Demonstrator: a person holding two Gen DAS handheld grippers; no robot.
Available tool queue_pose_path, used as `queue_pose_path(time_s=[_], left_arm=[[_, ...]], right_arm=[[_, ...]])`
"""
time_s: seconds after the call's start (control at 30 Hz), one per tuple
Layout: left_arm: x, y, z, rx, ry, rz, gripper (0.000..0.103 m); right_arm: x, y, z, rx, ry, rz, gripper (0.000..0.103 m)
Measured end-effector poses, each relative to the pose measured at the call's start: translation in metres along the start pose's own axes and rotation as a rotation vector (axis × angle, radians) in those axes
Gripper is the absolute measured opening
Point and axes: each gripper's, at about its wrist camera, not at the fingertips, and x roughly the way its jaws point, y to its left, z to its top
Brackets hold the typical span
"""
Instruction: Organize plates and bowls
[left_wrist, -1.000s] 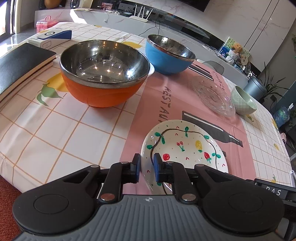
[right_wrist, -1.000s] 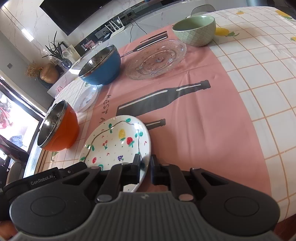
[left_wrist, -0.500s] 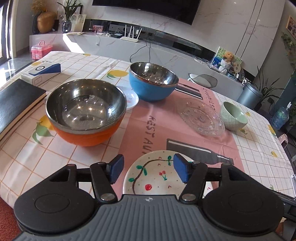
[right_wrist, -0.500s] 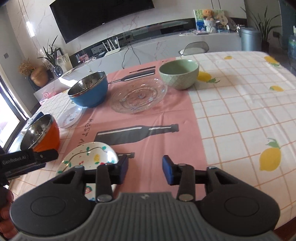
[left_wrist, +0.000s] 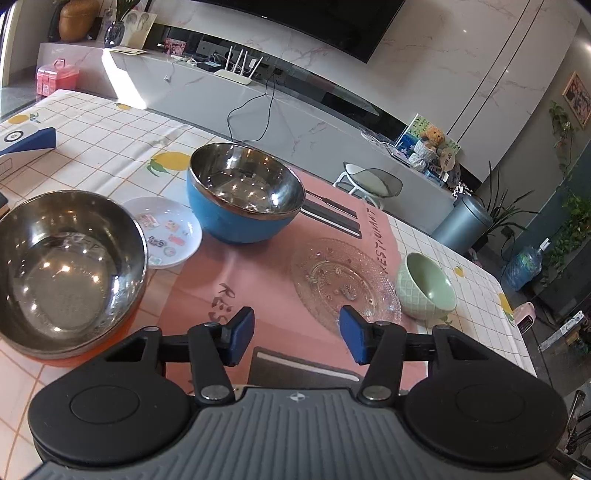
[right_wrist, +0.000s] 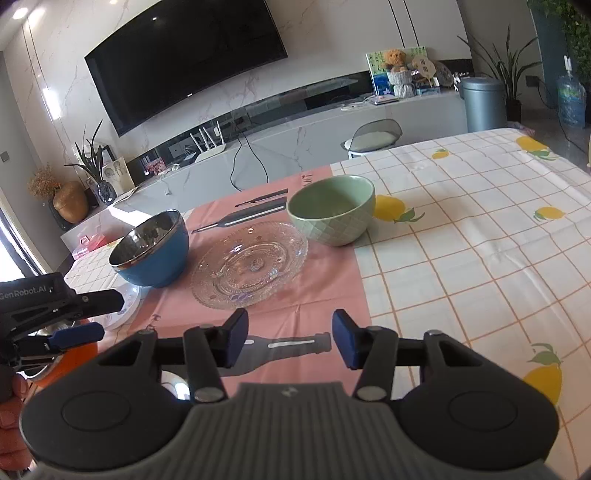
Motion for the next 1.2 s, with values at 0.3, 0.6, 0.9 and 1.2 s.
queue_pose_path(time_s=[0.3, 0.6, 0.9, 1.2], left_arm=[[0.051, 0.003, 0.017, -0.070, 0.032, -0.022, 0.055], [0.090, 0.014, 0.021, -0.099, 0.072, -0.001, 0.045], [0.107, 0.009, 0.021, -0.089, 0.055, -0.015, 0.039], [0.112, 0.008, 0.019, -0.081, 0.039, -0.009, 0.018]], right_arm=[[0.054, -0.013, 0.029, 0.105, 0.057, 0.048, 0.036], [0.100, -0.029, 0.047, 0.182, 0.065, 0.043, 0.036], [0.126, -0.037, 0.048, 0.211, 0.069, 0.068, 0.032], [0.136, -0.036, 0.046, 0.203, 0.050, 0.101, 0.017]])
